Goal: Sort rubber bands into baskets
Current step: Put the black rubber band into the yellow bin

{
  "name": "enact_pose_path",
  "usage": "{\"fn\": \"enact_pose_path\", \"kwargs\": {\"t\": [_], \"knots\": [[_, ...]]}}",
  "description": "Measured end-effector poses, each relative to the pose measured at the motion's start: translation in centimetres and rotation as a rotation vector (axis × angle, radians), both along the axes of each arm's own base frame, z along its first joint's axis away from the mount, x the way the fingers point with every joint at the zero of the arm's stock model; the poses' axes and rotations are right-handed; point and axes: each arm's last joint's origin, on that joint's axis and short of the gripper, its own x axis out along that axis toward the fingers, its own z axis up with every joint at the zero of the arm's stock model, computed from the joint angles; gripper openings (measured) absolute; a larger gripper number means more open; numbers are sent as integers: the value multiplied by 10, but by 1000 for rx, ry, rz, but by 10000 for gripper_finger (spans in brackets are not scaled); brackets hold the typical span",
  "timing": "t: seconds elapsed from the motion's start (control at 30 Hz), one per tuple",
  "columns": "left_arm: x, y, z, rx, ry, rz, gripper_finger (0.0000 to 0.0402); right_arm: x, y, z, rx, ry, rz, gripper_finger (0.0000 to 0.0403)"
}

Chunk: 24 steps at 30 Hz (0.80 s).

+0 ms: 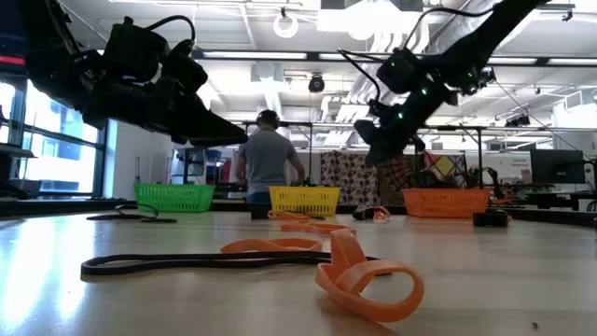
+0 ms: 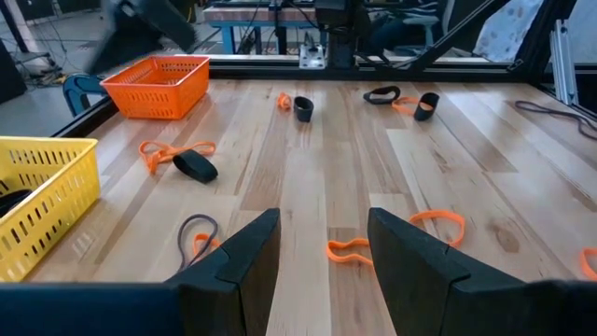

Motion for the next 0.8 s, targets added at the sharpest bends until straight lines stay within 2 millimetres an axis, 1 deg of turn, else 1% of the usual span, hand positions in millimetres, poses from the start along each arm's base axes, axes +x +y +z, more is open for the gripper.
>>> {"fn": "enact_pose_path", "kwargs": {"t": [0.13,0.17,0.23,0.37,0.5,0.63,0.8], "knots": [[0,0,0,0,0,0,157,-3,27,-23,-6,-59,42,0],[0,0,0,0,0,0,157,-4,35,-27,-5,-71,61,0],[0,0,0,1,0,2,157,-4,51,-28,-16,-100,85,0],[0,1,0,7,1,27,157,-5,80,-23,-45,-102,134,0],[0,1,0,12,3,49,157,-2,112,-12,-57,-100,251,0],[0,1,0,12,3,50,157,-4,142,-4,-73,-78,325,0],[0,1,0,11,6,51,157,-10,173,-1,-69,-35,394,0]]}}
